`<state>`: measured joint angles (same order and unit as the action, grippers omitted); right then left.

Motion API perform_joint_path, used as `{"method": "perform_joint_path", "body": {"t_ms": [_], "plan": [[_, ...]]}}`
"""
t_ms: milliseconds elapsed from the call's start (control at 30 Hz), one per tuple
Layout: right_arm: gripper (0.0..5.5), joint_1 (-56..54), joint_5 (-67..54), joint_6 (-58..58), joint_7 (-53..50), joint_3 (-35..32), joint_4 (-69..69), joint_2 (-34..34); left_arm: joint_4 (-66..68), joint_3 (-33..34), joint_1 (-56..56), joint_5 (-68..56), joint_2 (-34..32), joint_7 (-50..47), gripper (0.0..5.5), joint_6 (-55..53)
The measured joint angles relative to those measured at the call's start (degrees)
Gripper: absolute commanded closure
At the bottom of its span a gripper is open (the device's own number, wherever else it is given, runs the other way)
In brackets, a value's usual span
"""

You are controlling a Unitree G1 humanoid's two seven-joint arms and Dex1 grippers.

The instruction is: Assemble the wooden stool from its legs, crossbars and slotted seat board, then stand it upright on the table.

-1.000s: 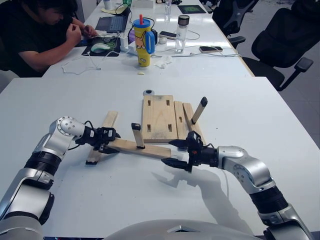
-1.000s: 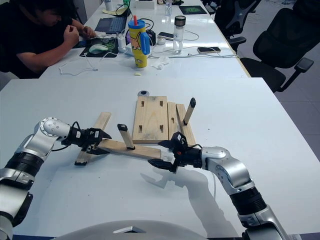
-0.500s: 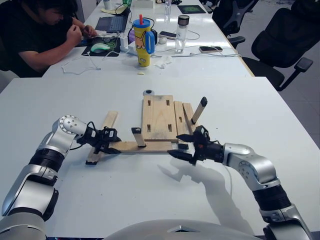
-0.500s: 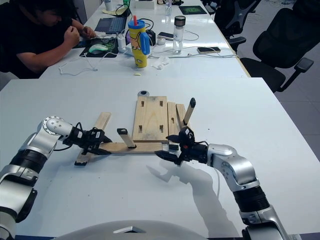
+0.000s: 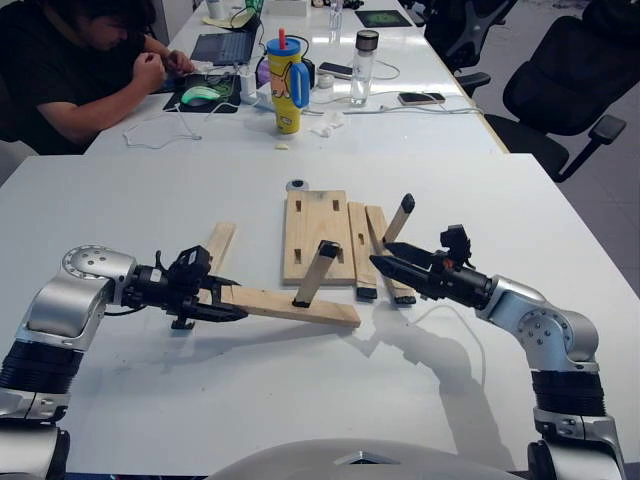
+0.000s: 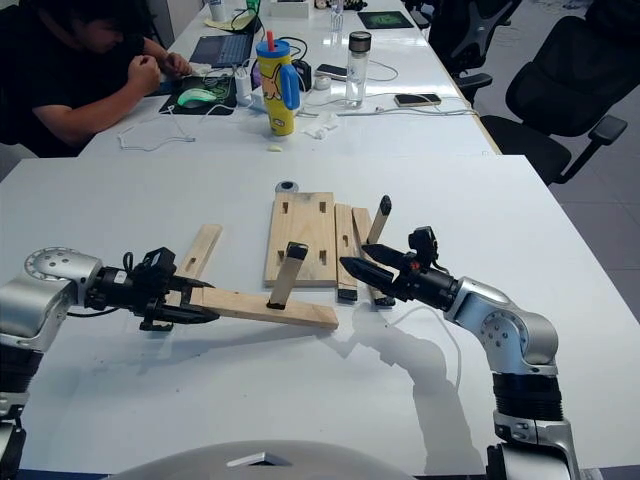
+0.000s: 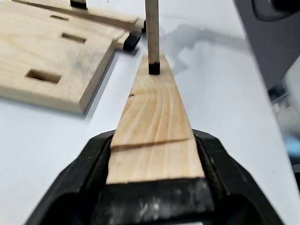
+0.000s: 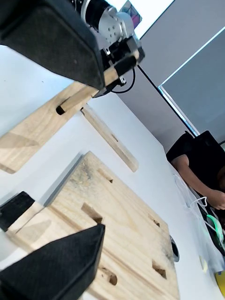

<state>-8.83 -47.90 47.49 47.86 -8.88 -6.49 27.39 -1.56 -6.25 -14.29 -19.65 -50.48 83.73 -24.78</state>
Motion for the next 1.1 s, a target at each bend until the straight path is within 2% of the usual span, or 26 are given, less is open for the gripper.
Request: {"method": "perform_joint_path", "body": {"t_ms": [200, 233, 700, 867, 1100], "plan": [[0.1, -0.2, 1.7, -0.3, -0.6, 1.4, 0.4, -0.3, 7.4, -8.5, 2.4, 14.9, 0.3, -7.0, 3.45, 13.8], [0.1, -0.2, 2.2, -0.4, -0.7, 1.6, 0.5, -0.3, 8.7, -8.7, 2.5, 15.5, 0.8, -7.8, 3.09, 16.6], [0.1, -0.3, 2.6, -1.0, -1.0, 3.3, 1.0, -1.4, 11.1, -8.8, 1.3, 14.9, 6.7, -12.1, 1.09, 19.2], [0.1, -0.5, 4.6, -2.2, -1.8, 3.4, 1.8, -1.5, 12.6, -8.8, 0.6, 15.0, 7.0, -11.8, 1.09, 20.3], [0.1, -1.4, 6.5, -4.4, -3.1, 3.0, 3.4, -1.6, 10.9, -9.3, 1.2, 13.6, 6.6, -8.6, 2.08, 17.1]]}}
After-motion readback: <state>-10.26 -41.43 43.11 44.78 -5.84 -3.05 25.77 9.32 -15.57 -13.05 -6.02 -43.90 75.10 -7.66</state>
